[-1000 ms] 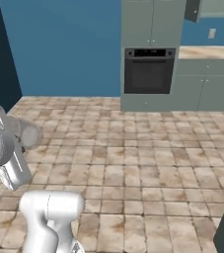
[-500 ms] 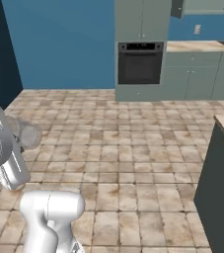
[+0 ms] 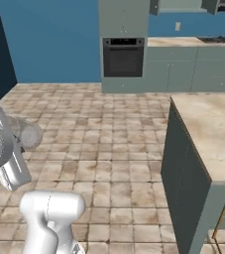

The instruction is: There is a bowl on the dining counter. Grab a lemon wedge from the fridge and place it in the bowl. Then get the liquor bottle and glass cup from the cabinet and place them next to the bowl.

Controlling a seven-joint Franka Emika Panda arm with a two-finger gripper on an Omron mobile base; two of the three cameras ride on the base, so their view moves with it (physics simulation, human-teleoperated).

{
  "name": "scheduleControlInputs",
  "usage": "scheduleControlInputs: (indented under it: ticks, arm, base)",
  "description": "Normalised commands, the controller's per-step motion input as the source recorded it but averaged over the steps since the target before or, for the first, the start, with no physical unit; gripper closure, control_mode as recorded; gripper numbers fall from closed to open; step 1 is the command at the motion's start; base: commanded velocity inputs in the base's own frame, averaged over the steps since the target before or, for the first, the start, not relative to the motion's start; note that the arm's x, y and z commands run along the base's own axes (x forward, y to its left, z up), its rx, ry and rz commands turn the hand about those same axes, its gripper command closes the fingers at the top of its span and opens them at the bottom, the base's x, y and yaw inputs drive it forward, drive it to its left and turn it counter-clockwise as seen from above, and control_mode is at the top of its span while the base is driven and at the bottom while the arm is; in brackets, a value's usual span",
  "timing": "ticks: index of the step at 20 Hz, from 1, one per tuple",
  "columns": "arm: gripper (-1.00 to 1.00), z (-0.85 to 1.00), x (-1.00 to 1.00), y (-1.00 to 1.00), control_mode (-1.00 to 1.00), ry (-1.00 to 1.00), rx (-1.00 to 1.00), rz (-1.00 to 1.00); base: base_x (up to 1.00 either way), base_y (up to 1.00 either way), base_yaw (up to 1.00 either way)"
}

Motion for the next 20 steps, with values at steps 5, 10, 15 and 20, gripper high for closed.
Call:
scheduleControlInputs:
  ticks: [5,10,15,20]
  arm:
    - [1.0,0.0,0.0,0.0,1.0,0.0,0.0,0.0]
    - [1.0,0.0,0.0,0.0,1.0,0.0,0.0,0.0]
    - [1.0,0.0,0.0,0.0,1.0,0.0,0.0,0.0]
    - [1.0,0.0,0.0,0.0,1.0,0.0,0.0,0.0]
  base:
    - [-0.72,-1.0,0.0]
    - [-0.27,-1.0,0.03]
    - [0.0,-1.0,0.08]
    - [0.07,-1.0,0.09]
